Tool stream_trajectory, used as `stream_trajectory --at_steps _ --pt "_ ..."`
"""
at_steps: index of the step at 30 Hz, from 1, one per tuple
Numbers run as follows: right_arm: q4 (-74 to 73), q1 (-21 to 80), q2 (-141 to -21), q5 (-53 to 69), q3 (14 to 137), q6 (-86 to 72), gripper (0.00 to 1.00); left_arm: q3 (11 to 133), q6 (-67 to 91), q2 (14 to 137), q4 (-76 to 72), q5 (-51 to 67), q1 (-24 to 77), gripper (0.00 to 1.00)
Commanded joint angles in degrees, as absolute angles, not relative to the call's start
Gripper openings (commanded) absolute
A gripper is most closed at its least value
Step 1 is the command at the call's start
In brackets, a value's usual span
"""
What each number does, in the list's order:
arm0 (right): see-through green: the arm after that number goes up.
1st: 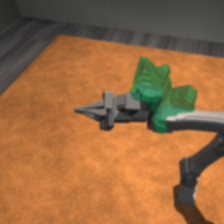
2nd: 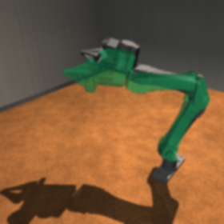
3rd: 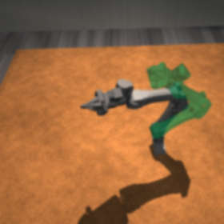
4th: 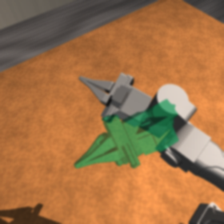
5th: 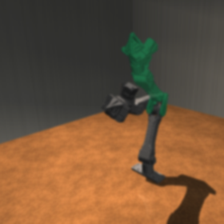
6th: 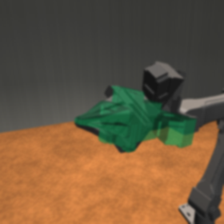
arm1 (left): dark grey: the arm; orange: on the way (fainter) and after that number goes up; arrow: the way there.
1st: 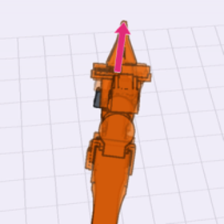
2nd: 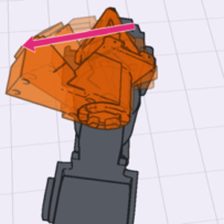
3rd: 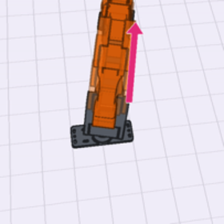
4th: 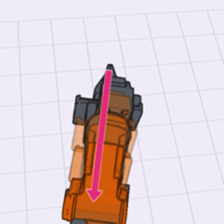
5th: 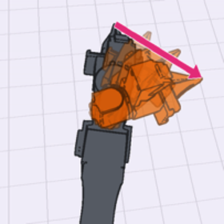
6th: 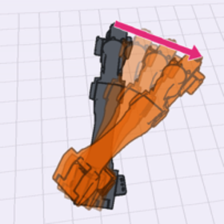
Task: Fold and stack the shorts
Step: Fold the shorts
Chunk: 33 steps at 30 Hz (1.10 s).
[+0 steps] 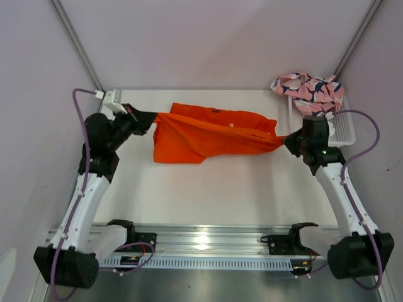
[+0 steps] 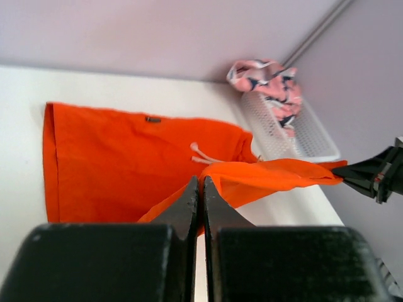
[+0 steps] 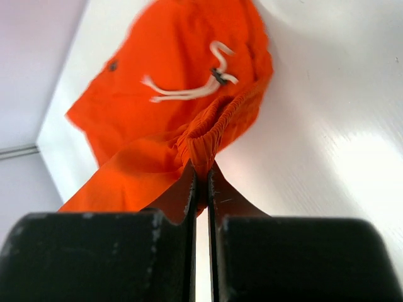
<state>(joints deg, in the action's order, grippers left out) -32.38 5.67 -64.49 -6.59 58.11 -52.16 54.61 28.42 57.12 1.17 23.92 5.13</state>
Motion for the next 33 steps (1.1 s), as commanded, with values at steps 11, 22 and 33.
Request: stream_trajectory --at_steps 11,22,33 --pt "-41.04 5.54 -45.62 -6.59 49.84 -52.73 0.0 50.89 26.19 37.97 7.56 26.1 4.66 0.0" --pt "-42.72 5.36 -51.85 -10.11 51.85 -55.72 0.0 55.19 26.81 48.76 0.54 25.66 4.66 0.0" --pt "-32.97 2.82 -74.93 -10.99 63.61 -55.55 0.0 69.33 27.33 79.14 -8.78 25.4 4.75 0.0"
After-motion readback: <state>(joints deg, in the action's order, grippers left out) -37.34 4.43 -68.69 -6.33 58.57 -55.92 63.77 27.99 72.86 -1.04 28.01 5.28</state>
